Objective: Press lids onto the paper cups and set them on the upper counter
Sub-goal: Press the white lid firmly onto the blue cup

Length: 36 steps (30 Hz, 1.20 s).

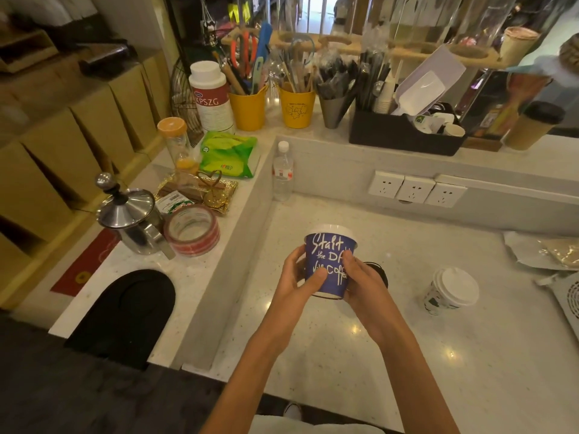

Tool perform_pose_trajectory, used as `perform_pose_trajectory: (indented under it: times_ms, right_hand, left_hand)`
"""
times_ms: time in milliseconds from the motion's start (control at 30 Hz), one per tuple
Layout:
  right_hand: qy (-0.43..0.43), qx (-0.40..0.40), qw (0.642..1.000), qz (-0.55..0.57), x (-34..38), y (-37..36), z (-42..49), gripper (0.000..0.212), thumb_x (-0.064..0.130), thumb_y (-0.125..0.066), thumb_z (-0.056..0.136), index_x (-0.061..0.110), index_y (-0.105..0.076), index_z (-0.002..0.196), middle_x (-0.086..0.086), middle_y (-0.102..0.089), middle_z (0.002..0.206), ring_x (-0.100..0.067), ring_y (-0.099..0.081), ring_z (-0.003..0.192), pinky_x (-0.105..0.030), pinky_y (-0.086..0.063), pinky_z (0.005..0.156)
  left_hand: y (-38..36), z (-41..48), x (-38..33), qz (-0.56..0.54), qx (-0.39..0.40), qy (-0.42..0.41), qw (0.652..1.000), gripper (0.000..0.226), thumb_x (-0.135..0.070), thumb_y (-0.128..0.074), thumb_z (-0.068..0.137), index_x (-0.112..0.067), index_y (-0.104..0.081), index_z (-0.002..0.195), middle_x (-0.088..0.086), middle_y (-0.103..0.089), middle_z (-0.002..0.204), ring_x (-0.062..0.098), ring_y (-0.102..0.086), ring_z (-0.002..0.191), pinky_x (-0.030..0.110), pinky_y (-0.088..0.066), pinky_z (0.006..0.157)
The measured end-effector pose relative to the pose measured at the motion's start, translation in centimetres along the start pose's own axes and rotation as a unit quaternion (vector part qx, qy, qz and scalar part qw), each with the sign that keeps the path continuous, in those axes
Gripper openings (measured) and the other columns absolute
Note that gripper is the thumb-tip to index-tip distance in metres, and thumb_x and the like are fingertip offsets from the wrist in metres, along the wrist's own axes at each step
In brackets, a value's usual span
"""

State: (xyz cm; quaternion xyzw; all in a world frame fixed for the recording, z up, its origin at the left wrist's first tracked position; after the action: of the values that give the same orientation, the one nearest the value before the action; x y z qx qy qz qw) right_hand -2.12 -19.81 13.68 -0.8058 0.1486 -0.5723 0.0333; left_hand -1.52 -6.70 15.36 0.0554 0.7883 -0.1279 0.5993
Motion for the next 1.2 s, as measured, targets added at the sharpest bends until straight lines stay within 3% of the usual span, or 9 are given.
perform_pose_trajectory:
  times_ms: [100,300,433,667,767,867,1000,1100,1200]
  right_hand:
    - [-0.002,0.001,1.000,0.009,-0.2,0.0,0.1,0.070,0.051,-0.060,0.078,0.009,-0.056,0.133,-0.014,-0.068,0.125,-0.032,-0.067,0.112,-0.045,-0.056,0.093]
    - [0.004,0.009,1.000,0.008,0.2,0.4,0.1,0.065,0.048,-0.057,0.082,0.008,-0.056,0.133,-0.014,-0.069,0.124,-0.032,-0.067,0.112,-0.040,-0.058,0.089]
    - [0.008,0.005,1.000,0.006,0.4,0.9,0.2,0.066,0.049,-0.057,0.083,0.007,-0.055,0.134,-0.016,-0.067,0.127,-0.034,-0.065,0.115,-0.045,-0.056,0.094]
    - [0.023,-0.009,0.998,-0.061,1.2,0.6,-0.2,0.048,0.044,-0.050,0.095,0.017,-0.055,0.134,-0.004,-0.069,0.124,-0.020,-0.068,0.109,-0.016,-0.056,0.069]
    - [0.031,-0.014,0.998,-0.054,1.4,0.3,-0.5,0.056,0.052,-0.058,0.082,0.019,-0.059,0.127,-0.003,-0.074,0.115,-0.020,-0.072,0.103,-0.025,-0.060,0.080]
    - [0.022,-0.010,0.999,-0.033,1.3,0.4,-0.6,0.057,0.054,-0.059,0.079,0.017,-0.062,0.124,-0.006,-0.075,0.113,-0.023,-0.072,0.104,-0.036,-0.058,0.089]
    - [0.041,-0.002,0.997,-0.066,2.0,0.7,-0.8,0.056,0.050,-0.063,0.080,0.020,-0.060,0.127,0.001,-0.074,0.113,-0.015,-0.073,0.101,-0.024,-0.059,0.081]
    - [0.087,0.046,0.987,-0.130,3.2,0.7,-1.2,0.066,0.019,-0.078,0.081,0.021,-0.048,0.139,0.002,-0.063,0.134,-0.013,-0.062,0.121,-0.030,-0.054,0.097]
    - [0.122,0.112,0.976,-0.144,4.1,0.3,-1.7,0.082,0.001,-0.080,0.073,0.023,-0.039,0.141,0.008,-0.052,0.141,-0.003,-0.053,0.127,-0.023,-0.048,0.102]
  left_hand:
    - [-0.4,0.0,0.6,0.001,0.025,0.028,0.999,0.079,-0.051,-0.064,0.076,-0.030,-0.033,0.146,-0.002,-0.056,0.139,0.017,-0.063,0.116,0.036,-0.054,0.098]
    - [-0.8,0.1,0.4,-0.001,0.030,0.020,0.999,0.073,-0.049,-0.065,0.076,-0.035,-0.035,0.141,-0.005,-0.056,0.137,0.015,-0.066,0.112,0.034,-0.056,0.095]
    - [-1.1,0.3,0.0,-0.002,0.033,0.016,0.999,0.069,-0.047,-0.065,0.075,-0.037,-0.036,0.137,-0.005,-0.056,0.138,0.014,-0.066,0.111,0.031,-0.057,0.092]
    - [-0.9,0.3,-0.4,0.020,-0.025,-0.026,0.999,0.066,-0.030,-0.074,0.083,-0.049,-0.034,0.133,-0.018,-0.052,0.135,0.004,-0.062,0.110,0.015,-0.056,0.077]
    - [-1.5,0.1,-1.4,0.052,-0.030,-0.061,0.996,0.072,-0.020,-0.076,0.082,-0.046,-0.032,0.134,-0.028,-0.047,0.125,-0.007,-0.060,0.100,0.007,-0.052,0.066]
    - [-1.7,0.0,-1.9,0.066,-0.032,-0.078,0.994,0.068,-0.026,-0.073,0.085,-0.046,-0.032,0.135,-0.022,-0.045,0.133,-0.004,-0.057,0.107,0.005,-0.050,0.068]
    - [-1.4,0.6,-0.9,0.055,-0.015,-0.050,0.997,0.071,-0.028,-0.075,0.081,-0.042,-0.033,0.137,-0.015,-0.047,0.138,0.007,-0.058,0.114,0.012,-0.055,0.075]
    - [-1.2,0.9,-0.2,0.052,0.017,-0.043,0.998,0.078,-0.008,-0.077,0.081,-0.031,-0.036,0.144,-0.008,-0.051,0.143,0.015,-0.053,0.128,0.027,-0.053,0.098]
    - [-1.1,0.6,-0.8,0.062,0.001,-0.074,0.995,0.079,0.001,-0.076,0.079,-0.030,-0.039,0.142,-0.012,-0.052,0.141,0.010,-0.047,0.133,0.034,-0.044,0.110]
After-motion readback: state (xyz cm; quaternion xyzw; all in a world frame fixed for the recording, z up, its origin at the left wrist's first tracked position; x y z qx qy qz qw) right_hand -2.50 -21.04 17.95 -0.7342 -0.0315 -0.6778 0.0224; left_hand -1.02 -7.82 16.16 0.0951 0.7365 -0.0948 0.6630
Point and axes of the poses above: each hand's wrist, its own z-axis towards the middle knuckle, its own y-axis out of the back of the hand, x = y × z, the point moved 10 cm from there along z, towards the middle knuckle
